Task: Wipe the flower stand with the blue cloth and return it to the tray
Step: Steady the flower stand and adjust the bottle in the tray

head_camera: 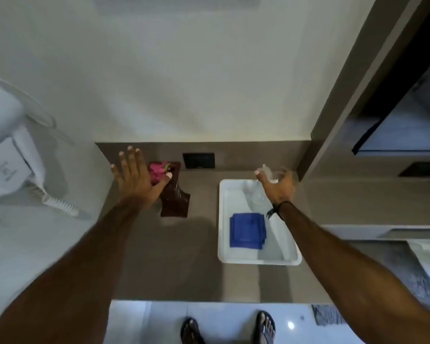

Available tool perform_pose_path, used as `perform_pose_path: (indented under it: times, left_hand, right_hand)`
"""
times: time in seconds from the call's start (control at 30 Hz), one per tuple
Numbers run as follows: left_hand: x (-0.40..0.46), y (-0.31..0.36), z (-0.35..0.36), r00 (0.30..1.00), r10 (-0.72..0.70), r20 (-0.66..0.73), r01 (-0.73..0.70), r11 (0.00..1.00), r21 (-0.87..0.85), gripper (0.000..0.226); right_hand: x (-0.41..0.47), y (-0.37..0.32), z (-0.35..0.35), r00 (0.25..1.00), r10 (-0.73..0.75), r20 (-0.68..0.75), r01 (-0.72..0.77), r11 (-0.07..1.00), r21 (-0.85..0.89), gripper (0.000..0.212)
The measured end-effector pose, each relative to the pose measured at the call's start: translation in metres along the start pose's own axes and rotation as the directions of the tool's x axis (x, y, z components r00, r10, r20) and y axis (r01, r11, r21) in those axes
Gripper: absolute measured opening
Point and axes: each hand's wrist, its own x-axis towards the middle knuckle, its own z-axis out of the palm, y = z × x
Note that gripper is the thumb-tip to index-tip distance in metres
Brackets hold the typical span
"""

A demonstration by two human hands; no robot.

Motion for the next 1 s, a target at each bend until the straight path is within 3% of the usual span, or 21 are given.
perform_pose_path:
  times: [0.2, 0.33, 0.47, 0.53, 0.6, 0.7, 0.87, 1.0]
  left_hand:
    - [-0.015, 0.003, 0.031, 0.990, -0.139, 0.010, 0.140, 0.990, -0.037, 0.115]
    - [-0.014, 0.005, 0.047, 0.983, -0.177, 0.038, 0.180, 0.980, -0.082, 0.117]
    - [-0.011, 0.006, 0.056, 0.982, -0.187, 0.028, 0.189, 0.976, -0.111, 0.118]
    - [-0.010, 0.007, 0.056, 0.981, -0.195, 0.022, 0.196, 0.969, -0.149, 0.118]
    - [-0.011, 0.009, 0.054, 0.979, -0.202, 0.022, 0.203, 0.962, -0.185, 0.115]
    - [-0.011, 0.009, 0.046, 0.976, -0.219, 0.022, 0.218, 0.951, -0.220, 0.112]
    - [-0.008, 0.005, 0.030, 0.966, -0.246, 0.076, 0.256, 0.943, -0.213, 0.101]
    - [-0.007, 0.005, 0.025, 0.967, -0.237, 0.095, 0.252, 0.942, -0.221, 0.097]
  right_hand:
    - [0.020, 0.002, 0.035, 0.996, 0.050, 0.079, -0.061, 0.986, 0.157, 0.065]
    - [0.034, 0.008, 0.051, 0.996, -0.037, 0.077, 0.026, 0.989, 0.143, 0.030]
    - [0.043, 0.002, 0.054, 0.997, -0.005, 0.076, -0.003, 0.994, 0.105, 0.043]
    - [0.042, -0.004, 0.057, 0.985, -0.014, 0.174, 0.002, 0.998, 0.070, 0.041]
    - [0.031, -0.014, 0.064, 0.942, -0.091, 0.324, 0.072, 0.995, 0.072, 0.025]
    - [0.006, -0.025, 0.086, 0.870, -0.132, 0.476, 0.140, 0.990, 0.019, 0.024]
    - [-0.023, -0.032, 0.133, 0.845, -0.038, 0.533, 0.081, 0.995, -0.058, 0.042]
    - [-0.035, -0.039, 0.156, 0.878, -0.075, 0.473, 0.194, 0.959, -0.208, 0.069]
